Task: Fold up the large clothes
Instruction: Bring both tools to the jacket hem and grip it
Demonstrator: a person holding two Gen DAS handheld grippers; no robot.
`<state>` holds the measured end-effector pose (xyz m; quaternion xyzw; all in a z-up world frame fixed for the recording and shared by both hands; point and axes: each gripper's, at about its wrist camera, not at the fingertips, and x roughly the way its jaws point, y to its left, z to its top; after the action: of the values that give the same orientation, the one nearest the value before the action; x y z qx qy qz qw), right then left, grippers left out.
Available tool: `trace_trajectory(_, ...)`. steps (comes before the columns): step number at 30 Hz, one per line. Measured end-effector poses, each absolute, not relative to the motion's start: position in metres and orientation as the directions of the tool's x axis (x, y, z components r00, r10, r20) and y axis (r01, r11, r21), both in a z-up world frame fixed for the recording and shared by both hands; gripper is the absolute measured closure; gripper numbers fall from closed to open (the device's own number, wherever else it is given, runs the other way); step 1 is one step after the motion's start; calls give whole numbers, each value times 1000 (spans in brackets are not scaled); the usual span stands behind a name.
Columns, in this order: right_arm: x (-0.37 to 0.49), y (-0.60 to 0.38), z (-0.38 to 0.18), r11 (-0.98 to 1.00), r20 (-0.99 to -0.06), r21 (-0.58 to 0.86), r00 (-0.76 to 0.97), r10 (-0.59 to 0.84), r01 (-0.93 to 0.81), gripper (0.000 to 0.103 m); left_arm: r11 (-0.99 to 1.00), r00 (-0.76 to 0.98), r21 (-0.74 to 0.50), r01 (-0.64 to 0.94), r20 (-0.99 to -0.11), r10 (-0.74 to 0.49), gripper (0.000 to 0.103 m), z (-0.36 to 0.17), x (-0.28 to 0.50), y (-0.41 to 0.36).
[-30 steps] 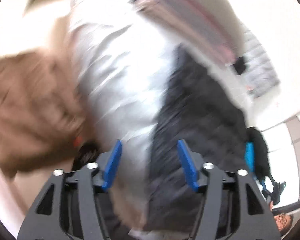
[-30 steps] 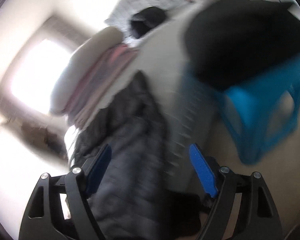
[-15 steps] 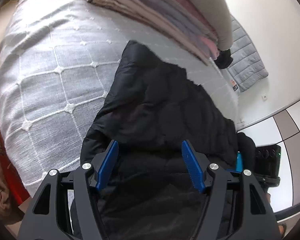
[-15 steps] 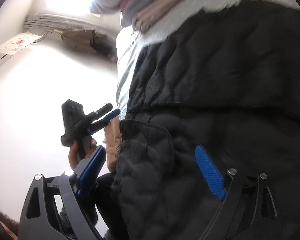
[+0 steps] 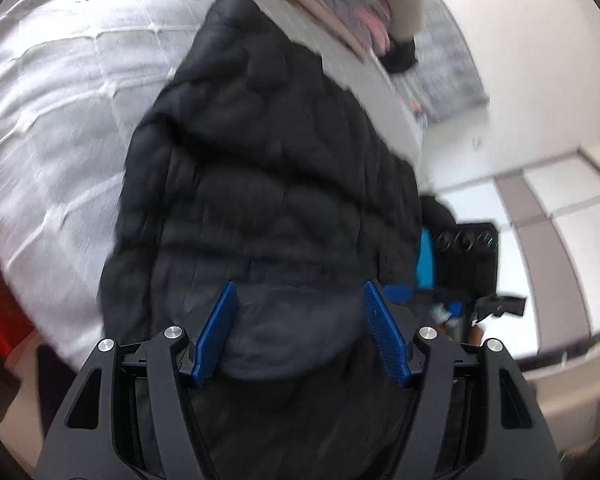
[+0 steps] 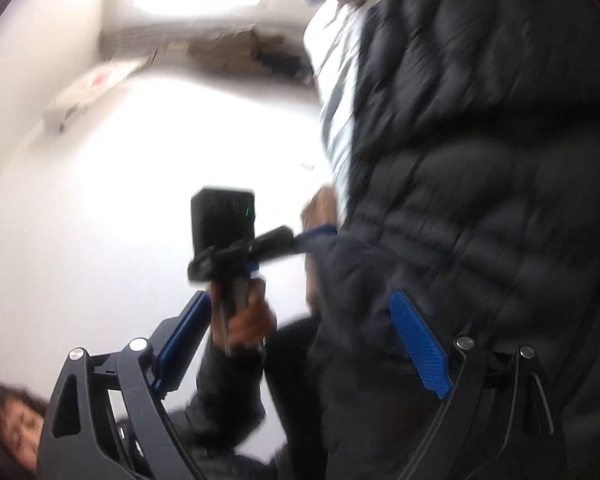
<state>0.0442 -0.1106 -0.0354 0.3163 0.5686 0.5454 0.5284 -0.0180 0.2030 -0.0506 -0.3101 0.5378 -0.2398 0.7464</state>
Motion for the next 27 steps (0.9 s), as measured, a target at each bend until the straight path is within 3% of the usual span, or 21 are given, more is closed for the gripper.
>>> trace_trajectory(3,13,-106,-35,247,-322,933,-305,896,-260,15,776,246,-629,34,-748,-617,40,-52,-49,203)
trace_trajectory(6,6,-122,-24,307,-385,907,-272,882,-289,15,812,270,-582,30,-778,-568,40,-42,-64,210)
trace_trajectory(10,17,-199,19,369,-415,873,-89,905,-320,15,803,352,-584,116,-732,-584,40,-6,-65,201)
trace_trajectory(12,29,-258,42,430,-441,848,38,897,-309,15,759,364,-623,189,-673,-643,32,9,-59,178)
trace_trajectory(18,55,-399,29,547,-505,822,241,829,-161,11,595,275,-749,291,-530,-802,30,-1,-18,70)
trace_trajectory(22,74,-449,-5,542,-506,837,273,818,-75,11,558,221,-800,220,-516,-827,30,-38,24,-7)
trace_trajectory(27,94,-458,-45,558,-536,828,225,814,-47,11,599,235,-793,110,-565,-791,30,-81,61,-56)
